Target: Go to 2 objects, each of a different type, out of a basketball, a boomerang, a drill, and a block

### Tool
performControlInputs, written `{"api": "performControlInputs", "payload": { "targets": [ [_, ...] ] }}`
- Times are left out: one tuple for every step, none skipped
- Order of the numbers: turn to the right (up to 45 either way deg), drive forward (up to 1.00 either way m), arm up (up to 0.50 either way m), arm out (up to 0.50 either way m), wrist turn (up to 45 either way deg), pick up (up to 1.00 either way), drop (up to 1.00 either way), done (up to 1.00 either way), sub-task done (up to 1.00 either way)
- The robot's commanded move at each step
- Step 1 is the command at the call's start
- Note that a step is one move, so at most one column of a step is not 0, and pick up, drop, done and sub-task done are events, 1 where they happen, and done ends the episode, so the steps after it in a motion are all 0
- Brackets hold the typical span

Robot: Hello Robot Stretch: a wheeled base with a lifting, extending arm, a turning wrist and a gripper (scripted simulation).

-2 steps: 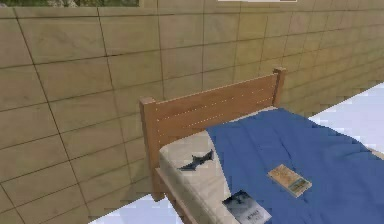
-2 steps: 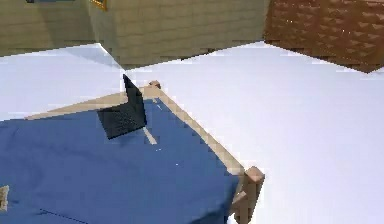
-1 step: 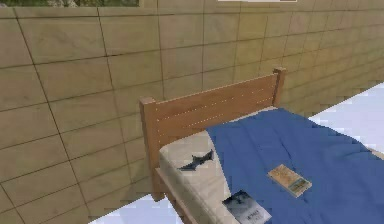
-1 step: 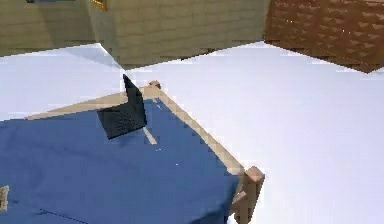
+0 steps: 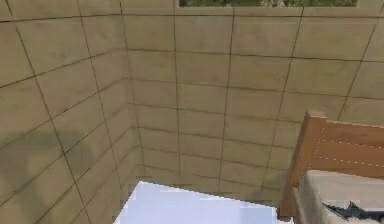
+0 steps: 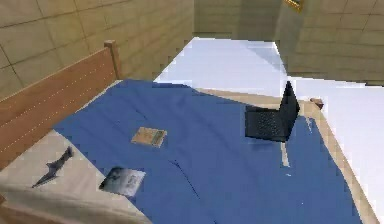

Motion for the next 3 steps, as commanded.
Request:
{"api": "performControlInputs", "payload": {
  "targets": [
    [-45.0, 0.0, 0.0, 0.0, 0.0, 0.0, 0.0, 0.0, 0.0],
    [-45.0, 0.0, 0.0, 0.0, 0.0, 0.0, 0.0, 0.0, 0.0],
    [-30.0, 0.0, 0.0, 0.0, 0.0, 0.0, 0.0, 0.0, 0.0]
  ]
}}
